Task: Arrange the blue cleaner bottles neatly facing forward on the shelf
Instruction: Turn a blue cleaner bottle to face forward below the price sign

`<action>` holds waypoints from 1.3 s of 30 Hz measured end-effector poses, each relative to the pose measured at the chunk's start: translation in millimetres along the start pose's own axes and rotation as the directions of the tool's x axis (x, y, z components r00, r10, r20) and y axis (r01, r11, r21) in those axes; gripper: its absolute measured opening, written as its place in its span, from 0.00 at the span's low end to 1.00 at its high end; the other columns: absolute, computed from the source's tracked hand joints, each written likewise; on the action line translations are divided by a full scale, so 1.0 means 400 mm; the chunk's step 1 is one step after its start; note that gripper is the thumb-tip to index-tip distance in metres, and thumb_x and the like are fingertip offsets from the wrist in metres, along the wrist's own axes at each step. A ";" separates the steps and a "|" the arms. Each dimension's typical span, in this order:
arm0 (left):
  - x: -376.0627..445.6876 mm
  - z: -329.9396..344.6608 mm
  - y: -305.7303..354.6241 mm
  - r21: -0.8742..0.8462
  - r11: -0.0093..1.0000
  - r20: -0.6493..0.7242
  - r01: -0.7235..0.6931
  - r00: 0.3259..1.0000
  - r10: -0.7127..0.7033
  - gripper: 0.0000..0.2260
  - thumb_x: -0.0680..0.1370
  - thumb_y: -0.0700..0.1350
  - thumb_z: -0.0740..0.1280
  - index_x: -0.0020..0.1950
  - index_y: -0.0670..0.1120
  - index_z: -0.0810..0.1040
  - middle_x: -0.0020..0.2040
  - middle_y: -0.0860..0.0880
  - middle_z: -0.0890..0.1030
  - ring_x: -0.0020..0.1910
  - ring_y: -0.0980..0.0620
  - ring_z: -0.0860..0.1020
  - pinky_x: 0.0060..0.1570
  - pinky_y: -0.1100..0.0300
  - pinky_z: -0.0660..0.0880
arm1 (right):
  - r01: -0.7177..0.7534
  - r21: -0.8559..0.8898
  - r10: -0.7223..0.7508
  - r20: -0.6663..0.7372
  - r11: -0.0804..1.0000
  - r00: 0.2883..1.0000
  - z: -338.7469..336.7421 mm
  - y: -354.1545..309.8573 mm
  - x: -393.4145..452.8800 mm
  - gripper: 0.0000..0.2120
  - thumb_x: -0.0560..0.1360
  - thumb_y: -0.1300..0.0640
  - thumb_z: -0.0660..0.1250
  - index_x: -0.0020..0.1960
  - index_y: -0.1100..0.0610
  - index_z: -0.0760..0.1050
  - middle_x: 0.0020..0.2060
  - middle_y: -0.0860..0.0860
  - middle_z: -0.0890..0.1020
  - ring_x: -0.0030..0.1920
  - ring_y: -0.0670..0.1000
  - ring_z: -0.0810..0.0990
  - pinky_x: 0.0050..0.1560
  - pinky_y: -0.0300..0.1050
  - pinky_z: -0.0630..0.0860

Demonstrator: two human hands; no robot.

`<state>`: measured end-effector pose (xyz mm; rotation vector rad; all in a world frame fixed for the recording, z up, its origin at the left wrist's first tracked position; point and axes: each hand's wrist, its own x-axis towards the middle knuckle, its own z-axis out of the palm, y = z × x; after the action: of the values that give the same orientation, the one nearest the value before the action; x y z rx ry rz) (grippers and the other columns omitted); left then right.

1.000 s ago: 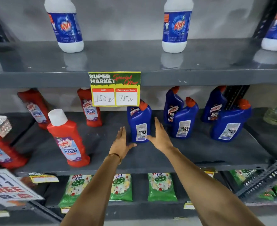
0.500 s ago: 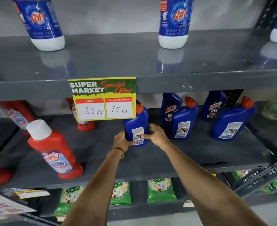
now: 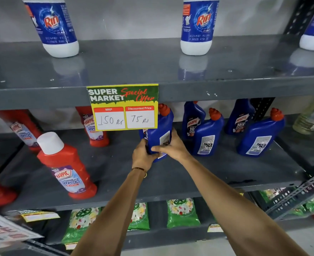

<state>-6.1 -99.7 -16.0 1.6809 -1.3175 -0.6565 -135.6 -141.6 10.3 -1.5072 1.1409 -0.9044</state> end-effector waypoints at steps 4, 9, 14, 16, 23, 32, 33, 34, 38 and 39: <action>-0.015 0.005 0.018 0.088 0.994 -0.055 -0.073 0.995 0.078 0.19 0.62 0.48 0.76 0.44 0.47 0.69 0.42 0.51 0.78 0.38 0.50 0.76 0.37 0.57 0.72 | 0.023 0.038 -0.018 -0.117 0.999 0.993 0.020 -0.019 0.002 0.46 0.52 0.54 0.82 0.65 0.53 0.63 0.58 0.49 0.78 0.56 0.48 0.77 0.55 0.40 0.75; 0.016 -0.080 0.001 -0.165 0.979 0.329 0.120 0.942 -0.060 0.27 0.60 0.39 0.79 0.54 0.47 0.72 0.48 0.48 0.80 0.51 0.47 0.79 0.56 0.48 0.77 | 0.026 0.023 -0.026 0.002 0.999 1.000 -0.007 -0.037 -0.006 0.39 0.54 0.58 0.81 0.62 0.52 0.67 0.55 0.48 0.81 0.55 0.49 0.80 0.54 0.43 0.76; 0.032 -0.137 0.010 -0.211 0.938 0.664 0.275 0.744 -0.069 0.37 0.61 0.36 0.76 0.68 0.49 0.68 0.67 0.47 0.74 0.67 0.49 0.71 0.67 0.49 0.69 | -0.030 0.163 -0.017 0.280 0.986 0.960 -0.038 -0.056 -0.013 0.34 0.59 0.65 0.77 0.62 0.53 0.72 0.58 0.52 0.81 0.59 0.52 0.79 0.61 0.48 0.75; 0.028 -0.133 0.023 -0.234 0.933 0.733 0.273 0.680 -0.016 0.33 0.65 0.31 0.73 0.66 0.53 0.70 0.64 0.51 0.76 0.64 0.53 0.74 0.62 0.55 0.73 | -0.052 0.201 -0.027 0.372 0.978 0.928 -0.045 -0.064 -0.014 0.33 0.60 0.67 0.75 0.62 0.52 0.73 0.58 0.53 0.81 0.60 0.54 0.78 0.63 0.49 0.74; 0.015 -0.105 0.044 -0.263 0.943 0.642 0.204 0.767 0.013 0.29 0.64 0.31 0.74 0.59 0.54 0.73 0.53 0.53 0.81 0.54 0.56 0.79 0.47 0.66 0.78 | -0.091 0.295 -0.063 0.476 0.951 0.877 -0.055 -0.065 -0.004 0.33 0.64 0.70 0.70 0.66 0.52 0.71 0.59 0.54 0.79 0.61 0.54 0.77 0.65 0.50 0.72; 0.025 -0.041 0.054 -0.165 0.978 0.068 0.131 0.990 -0.121 0.36 0.51 0.48 0.81 0.55 0.48 0.69 0.54 0.46 0.80 0.51 0.49 0.79 0.52 0.50 0.79 | -0.057 0.109 0.026 0.267 0.992 0.963 -0.038 -0.043 0.004 0.24 0.64 0.63 0.76 0.57 0.52 0.73 0.53 0.48 0.81 0.56 0.51 0.79 0.51 0.39 0.77; 0.027 -0.041 0.054 -0.102 0.987 0.043 0.125 0.992 -0.121 0.39 0.49 0.51 0.81 0.56 0.47 0.69 0.55 0.46 0.79 0.52 0.48 0.79 0.53 0.48 0.78 | -0.043 0.121 0.013 0.233 0.992 0.972 -0.033 -0.041 0.006 0.24 0.64 0.64 0.76 0.56 0.52 0.73 0.52 0.48 0.81 0.55 0.50 0.79 0.50 0.38 0.77; 0.028 -0.044 0.052 -0.040 0.992 0.030 0.122 0.992 -0.121 0.41 0.49 0.54 0.80 0.57 0.46 0.69 0.56 0.46 0.78 0.53 0.47 0.78 0.53 0.48 0.78 | -0.037 0.134 0.007 0.216 0.990 0.976 -0.031 -0.038 0.007 0.24 0.64 0.66 0.76 0.56 0.53 0.73 0.51 0.48 0.81 0.54 0.50 0.80 0.50 0.38 0.77; 0.031 -0.061 0.029 0.125 0.986 0.033 0.106 0.993 -0.111 0.38 0.53 0.52 0.80 0.59 0.45 0.72 0.55 0.44 0.77 0.55 0.45 0.76 0.50 0.53 0.74 | -0.062 0.155 0.025 0.227 0.986 0.973 -0.033 -0.012 0.003 0.26 0.66 0.71 0.72 0.61 0.57 0.72 0.55 0.53 0.81 0.54 0.50 0.80 0.50 0.38 0.79; 0.030 -0.064 0.021 0.138 0.986 0.036 0.097 0.994 -0.103 0.35 0.54 0.51 0.80 0.58 0.46 0.73 0.55 0.44 0.78 0.55 0.45 0.76 0.50 0.52 0.74 | -0.076 0.160 0.037 0.232 0.984 0.972 -0.033 -0.003 0.001 0.26 0.66 0.72 0.71 0.62 0.58 0.72 0.55 0.54 0.80 0.54 0.50 0.80 0.49 0.38 0.80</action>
<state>14.3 -103.4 5.0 1.8620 -1.3405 -0.6776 -147.6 -145.3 14.4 -1.3939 0.9133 -0.7473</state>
